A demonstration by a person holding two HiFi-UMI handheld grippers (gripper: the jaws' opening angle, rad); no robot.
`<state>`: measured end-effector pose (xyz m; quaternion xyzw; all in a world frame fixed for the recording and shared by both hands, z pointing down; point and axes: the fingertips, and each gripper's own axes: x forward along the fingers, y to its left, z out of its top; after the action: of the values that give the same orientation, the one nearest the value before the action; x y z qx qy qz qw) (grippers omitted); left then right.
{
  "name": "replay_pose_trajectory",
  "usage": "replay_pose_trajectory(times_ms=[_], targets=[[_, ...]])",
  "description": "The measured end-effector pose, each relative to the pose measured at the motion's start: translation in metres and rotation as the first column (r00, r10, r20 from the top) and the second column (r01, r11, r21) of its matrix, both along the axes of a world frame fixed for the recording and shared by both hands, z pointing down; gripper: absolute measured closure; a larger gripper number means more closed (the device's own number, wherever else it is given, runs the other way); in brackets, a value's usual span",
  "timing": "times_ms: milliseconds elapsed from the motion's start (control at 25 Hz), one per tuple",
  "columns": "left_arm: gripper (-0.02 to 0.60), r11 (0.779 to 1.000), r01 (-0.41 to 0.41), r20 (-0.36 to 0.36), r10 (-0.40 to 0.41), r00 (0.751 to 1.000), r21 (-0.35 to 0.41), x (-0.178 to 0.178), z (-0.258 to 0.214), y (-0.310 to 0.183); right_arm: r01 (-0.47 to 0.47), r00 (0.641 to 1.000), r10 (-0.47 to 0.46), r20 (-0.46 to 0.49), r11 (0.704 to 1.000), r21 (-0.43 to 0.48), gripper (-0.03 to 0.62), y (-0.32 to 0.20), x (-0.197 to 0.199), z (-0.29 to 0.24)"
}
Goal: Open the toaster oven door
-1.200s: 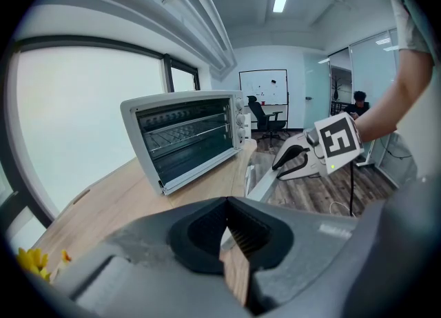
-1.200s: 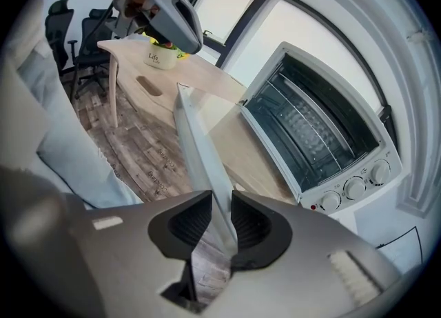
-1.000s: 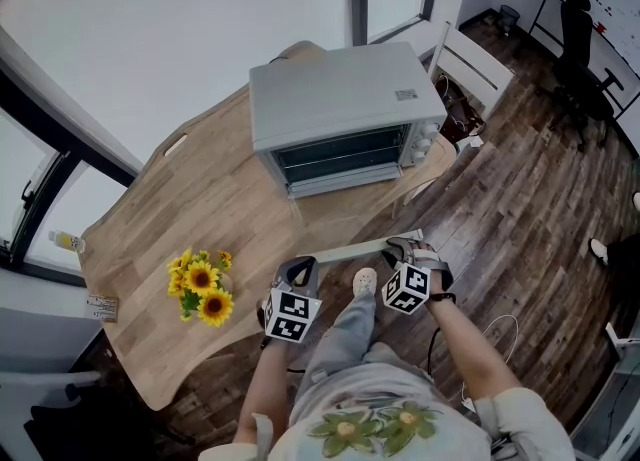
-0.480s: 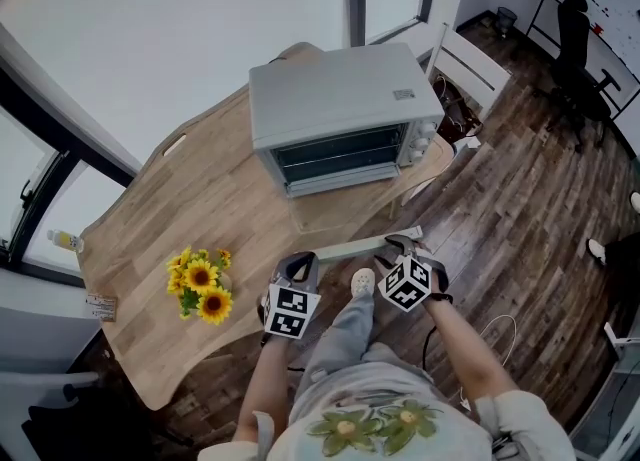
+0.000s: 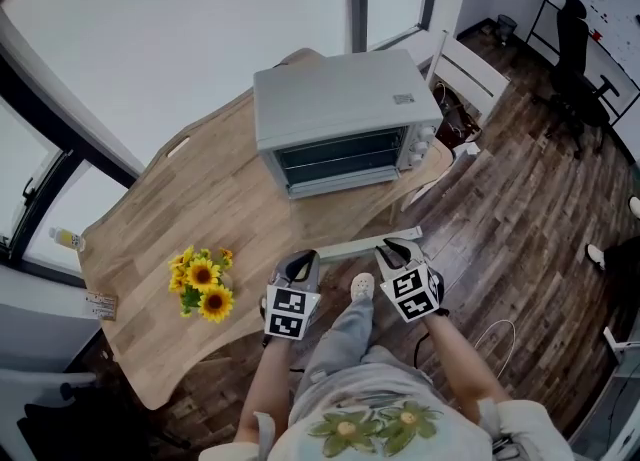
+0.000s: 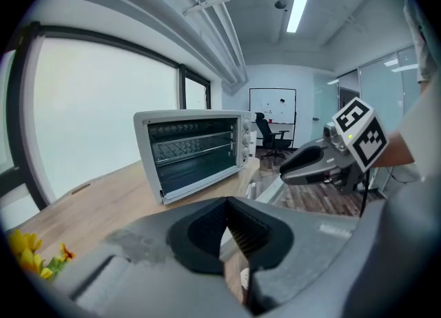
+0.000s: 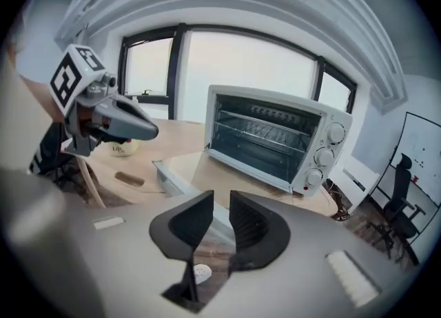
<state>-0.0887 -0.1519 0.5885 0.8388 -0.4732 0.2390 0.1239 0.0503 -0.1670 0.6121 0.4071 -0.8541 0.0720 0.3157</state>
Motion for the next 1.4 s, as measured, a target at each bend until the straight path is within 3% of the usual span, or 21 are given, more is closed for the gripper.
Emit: replay_pose_trajectory(times_ms=[240,440,640,1400], targets=[[0.577,0.999,0.005,-0.072,-0.002,0.997,0.033,0.016,-0.023,0.006,-0.048,0.992,0.041,0.120,0.997,0.053,0.592,0.012,-0.004,-0.041],[0.577,0.997,0.017,-0.138,-0.006,0.990,0.079,0.023,-0.044,0.015,-0.060,0.982,0.042,0.183,0.994,0.096,0.594,0.027,-0.007,-0.065],[0.577,0.995,0.021,-0.176,-0.003,0.984,0.099,0.031,-0.056,0.030,-0.110,0.964,0.088,0.251,0.991,0.077,0.595,0.041,-0.003,-0.080],[0.577,0.991,0.013,-0.213,0.016,0.977,0.132,0.041,-0.079,0.067,-0.107,0.954,0.072,0.291,0.989,0.104,0.595,0.084,-0.004,-0.104]])
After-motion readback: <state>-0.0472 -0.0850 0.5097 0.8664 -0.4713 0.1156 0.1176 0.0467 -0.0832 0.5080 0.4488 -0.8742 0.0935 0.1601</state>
